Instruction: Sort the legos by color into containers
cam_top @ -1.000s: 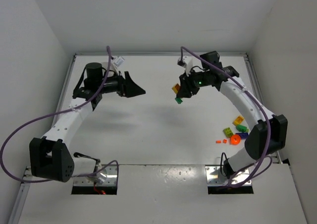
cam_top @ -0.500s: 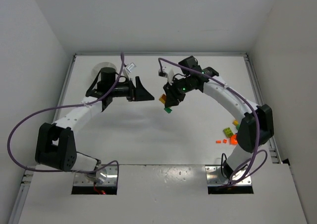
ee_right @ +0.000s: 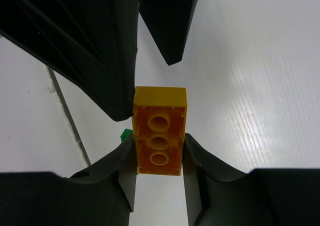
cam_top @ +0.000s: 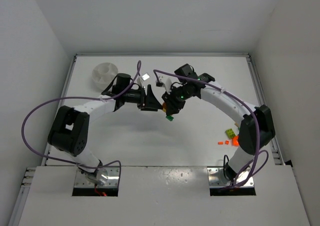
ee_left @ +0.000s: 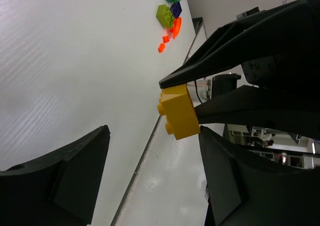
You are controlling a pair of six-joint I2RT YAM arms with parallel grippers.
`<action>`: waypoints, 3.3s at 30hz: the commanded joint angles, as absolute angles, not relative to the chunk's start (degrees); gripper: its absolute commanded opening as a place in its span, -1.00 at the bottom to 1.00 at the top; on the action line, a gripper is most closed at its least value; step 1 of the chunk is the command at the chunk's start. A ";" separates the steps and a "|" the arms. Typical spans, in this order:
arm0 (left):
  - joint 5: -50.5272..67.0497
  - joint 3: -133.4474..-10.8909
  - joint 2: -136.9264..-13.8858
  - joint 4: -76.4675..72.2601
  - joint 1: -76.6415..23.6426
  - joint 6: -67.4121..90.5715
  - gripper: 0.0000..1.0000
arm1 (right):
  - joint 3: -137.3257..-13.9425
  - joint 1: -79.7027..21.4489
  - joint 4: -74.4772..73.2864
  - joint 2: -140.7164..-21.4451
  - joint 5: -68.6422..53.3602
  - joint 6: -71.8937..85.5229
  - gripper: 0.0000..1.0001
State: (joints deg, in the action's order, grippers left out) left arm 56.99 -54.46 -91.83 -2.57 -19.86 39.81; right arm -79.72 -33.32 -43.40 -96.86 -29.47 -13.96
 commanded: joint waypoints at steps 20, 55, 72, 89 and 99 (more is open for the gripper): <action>64.51 -53.97 -98.44 -22.32 -21.80 54.32 0.05 | -75.85 -35.33 -38.24 -94.66 -26.29 -13.89 -0.86; 61.27 -53.44 -101.77 -14.69 -22.77 47.55 -0.68 | -64.26 -35.33 -34.28 -86.76 -13.02 -11.34 -0.21; 49.49 -61.42 -92.72 10.61 -3.53 24.72 -0.89 | -54.41 -30.85 -31.38 -75.59 -3.88 -11.34 0.37; 14.95 -87.97 -95.88 32.78 14.58 5.71 -0.92 | -53.78 -25.76 -30.67 -76.11 -1.58 -9.67 0.37; 12.04 -92.29 -102.12 33.31 16.35 4.66 -0.90 | -54.84 -25.22 -31.20 -77.70 -3.69 -9.14 0.37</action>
